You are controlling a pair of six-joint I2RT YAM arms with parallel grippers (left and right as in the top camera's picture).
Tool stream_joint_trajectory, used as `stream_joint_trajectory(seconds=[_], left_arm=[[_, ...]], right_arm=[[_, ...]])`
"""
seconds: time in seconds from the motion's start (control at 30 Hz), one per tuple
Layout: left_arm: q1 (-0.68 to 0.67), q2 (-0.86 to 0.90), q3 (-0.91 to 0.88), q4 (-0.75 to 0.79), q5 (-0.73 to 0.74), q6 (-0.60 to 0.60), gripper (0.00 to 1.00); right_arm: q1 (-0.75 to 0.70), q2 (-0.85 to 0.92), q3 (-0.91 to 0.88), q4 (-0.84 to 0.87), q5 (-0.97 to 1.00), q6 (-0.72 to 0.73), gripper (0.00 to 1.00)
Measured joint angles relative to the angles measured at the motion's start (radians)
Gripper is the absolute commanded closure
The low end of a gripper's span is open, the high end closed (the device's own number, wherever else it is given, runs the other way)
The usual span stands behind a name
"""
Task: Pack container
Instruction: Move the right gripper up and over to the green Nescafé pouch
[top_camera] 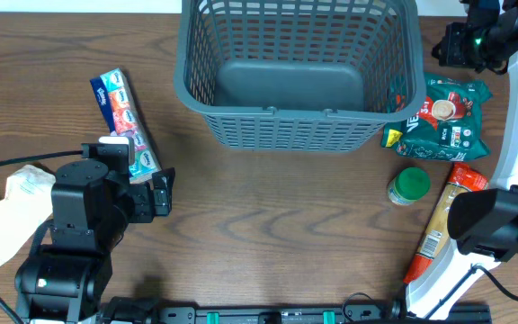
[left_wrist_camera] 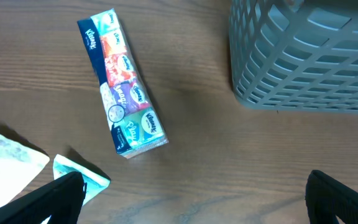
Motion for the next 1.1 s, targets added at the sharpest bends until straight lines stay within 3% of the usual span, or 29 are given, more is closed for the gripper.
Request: stream_joint_trajectory(seconds=[0.6, 1.1], left_arm=[[0.0, 0.0, 0.0, -0.001, 0.0, 0.0, 0.01], [0.0, 0.0, 0.0, -0.001, 0.0, 0.0, 0.01]], right_arm=[[-0.002, 0.0, 0.0, -0.024, -0.248, -0.162, 0.99], [-0.001, 0.0, 0.0, -0.034, -0.28, -0.181, 0.99]])
